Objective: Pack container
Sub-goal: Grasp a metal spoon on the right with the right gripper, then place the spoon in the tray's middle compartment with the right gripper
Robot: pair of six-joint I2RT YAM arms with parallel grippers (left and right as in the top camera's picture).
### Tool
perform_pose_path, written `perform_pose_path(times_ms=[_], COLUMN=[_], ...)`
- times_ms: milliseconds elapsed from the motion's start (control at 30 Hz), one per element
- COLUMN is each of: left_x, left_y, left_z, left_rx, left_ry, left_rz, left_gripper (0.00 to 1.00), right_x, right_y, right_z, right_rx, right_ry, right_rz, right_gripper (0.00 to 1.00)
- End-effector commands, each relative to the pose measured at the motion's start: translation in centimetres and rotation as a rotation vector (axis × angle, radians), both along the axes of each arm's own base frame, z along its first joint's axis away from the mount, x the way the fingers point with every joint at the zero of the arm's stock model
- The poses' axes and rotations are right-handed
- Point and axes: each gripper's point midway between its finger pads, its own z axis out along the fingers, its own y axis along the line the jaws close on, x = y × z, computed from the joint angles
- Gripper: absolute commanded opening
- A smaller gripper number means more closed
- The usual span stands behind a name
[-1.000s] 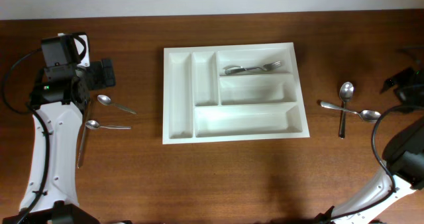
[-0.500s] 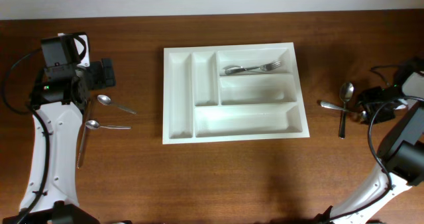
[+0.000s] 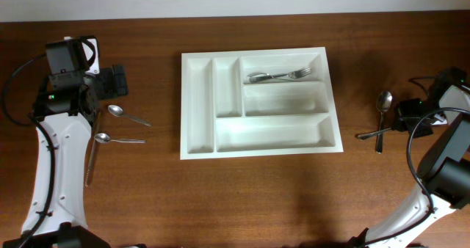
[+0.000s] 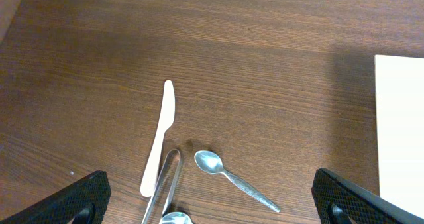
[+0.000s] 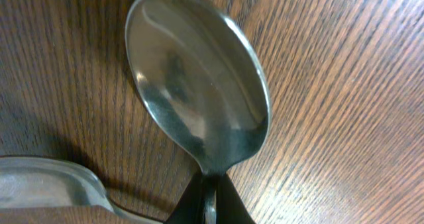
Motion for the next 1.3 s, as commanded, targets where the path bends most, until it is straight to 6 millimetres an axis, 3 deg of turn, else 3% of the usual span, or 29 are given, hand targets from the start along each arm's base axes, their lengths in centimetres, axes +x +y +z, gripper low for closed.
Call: perform_pose_path(times_ms=[0, 100, 200, 333, 433, 500, 567, 700, 800, 967, 1100, 1267], left_x=[0.4, 0.4, 0.4, 0.4, 0.4, 0.4, 0.4, 0.4, 0.4, 0.4, 0.4, 0.4], left_y=[0.2, 0.2, 0.2, 0.2, 0.2, 0.2, 0.2, 0.2, 0.2, 0.2, 0.2, 0.2], left_z=[0.8, 0.8, 0.8, 0.8, 0.8, 0.8, 0.8, 0.8, 0.8, 0.8, 0.8, 0.8], left_rx=[0.019, 0.019, 0.019, 0.019, 0.019, 0.019, 0.019, 0.019, 0.018, 0.019, 0.019, 0.019], left_ry=[-0.014, -0.014, -0.015, -0.014, -0.015, -0.014, -0.015, -0.014, -0.014, -0.015, -0.014, -0.015], left_rz=[-0.009, -0.009, -0.009, -0.009, -0.009, -0.009, -0.009, -0.009, -0.009, -0.009, -0.009, -0.009], left_gripper=[0.99, 0.99, 0.99, 0.99, 0.99, 0.99, 0.99, 0.99, 0.99, 0.99, 0.99, 0.99], right_x=[-1.6, -1.7, -1.0, 0.9, 2.7, 3.9, 5.4, 6.7, 6.9, 6.5, 6.3, 7.3], right_y=[0.6, 0.0, -0.5, -0.9, 0.3, 2.1, 5.2, 14.6, 21.0, 28.2, 31.1, 31.7], right_z=[-1.8, -0.6, 2.0, 8.2, 14.1, 18.0, 21.3, 25.7, 26.4, 24.8, 21.6, 16.5], right_rx=[0.007, -0.037, -0.087, -0.211, -0.336, -0.418, -0.478, -0.510, -0.497, -0.527, -0.590, -0.625], right_ry=[0.071, 0.063, 0.005, -0.139, -0.272, -0.371, -0.497, -0.752, -0.888, -0.940, -0.912, -0.872], right_rz=[0.034, 0.061, 0.110, 0.245, 0.417, 0.548, 0.750, 1.235, 1.527, 1.910, 2.264, 2.602], right_gripper=[0.04, 0.04, 0.04, 0.04, 0.04, 0.04, 0.04, 0.04, 0.04, 0.04, 0.04, 0.04])
